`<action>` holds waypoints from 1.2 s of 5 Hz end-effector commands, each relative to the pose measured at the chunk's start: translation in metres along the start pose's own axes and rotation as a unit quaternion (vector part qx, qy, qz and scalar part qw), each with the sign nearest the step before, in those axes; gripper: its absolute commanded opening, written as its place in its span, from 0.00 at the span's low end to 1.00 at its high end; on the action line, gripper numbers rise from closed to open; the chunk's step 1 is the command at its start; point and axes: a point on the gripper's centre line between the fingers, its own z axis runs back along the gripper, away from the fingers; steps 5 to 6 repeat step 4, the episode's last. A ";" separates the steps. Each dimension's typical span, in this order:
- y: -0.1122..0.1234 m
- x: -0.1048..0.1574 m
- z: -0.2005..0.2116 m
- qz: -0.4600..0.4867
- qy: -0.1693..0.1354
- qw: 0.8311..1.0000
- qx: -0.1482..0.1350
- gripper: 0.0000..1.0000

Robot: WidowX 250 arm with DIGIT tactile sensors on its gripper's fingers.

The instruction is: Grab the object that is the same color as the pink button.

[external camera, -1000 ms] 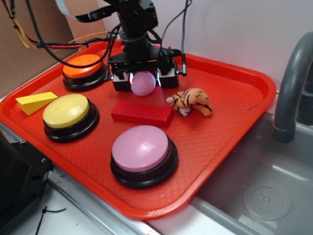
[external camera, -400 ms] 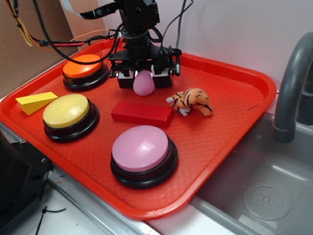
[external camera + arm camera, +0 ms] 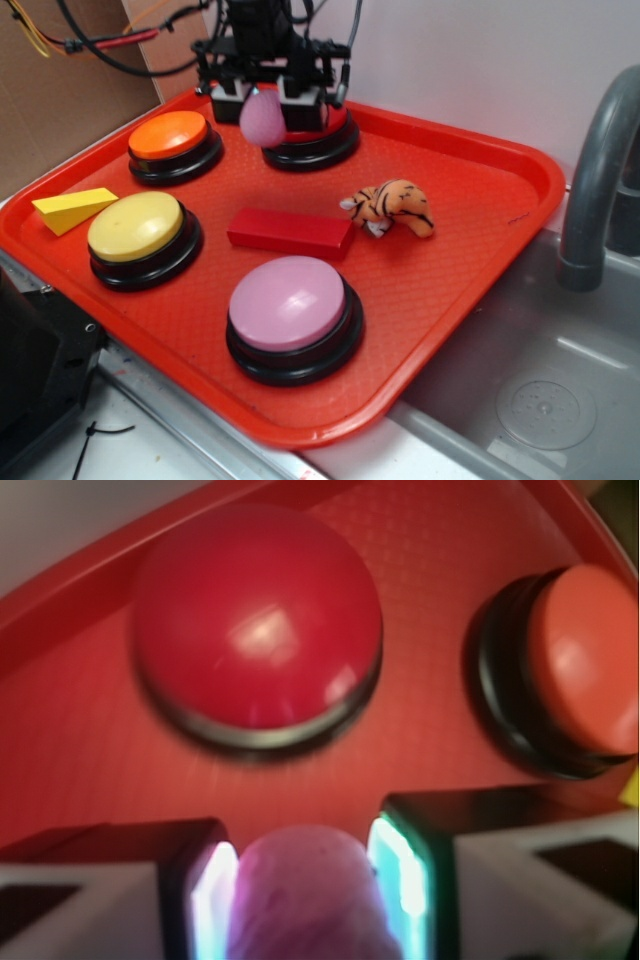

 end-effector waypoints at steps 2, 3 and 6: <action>0.034 -0.020 0.082 -0.108 -0.003 0.993 -0.056 0.00; 0.039 -0.028 0.085 -0.117 -0.006 0.990 -0.073 0.00; 0.039 -0.032 0.085 -0.126 -0.007 0.988 -0.086 0.00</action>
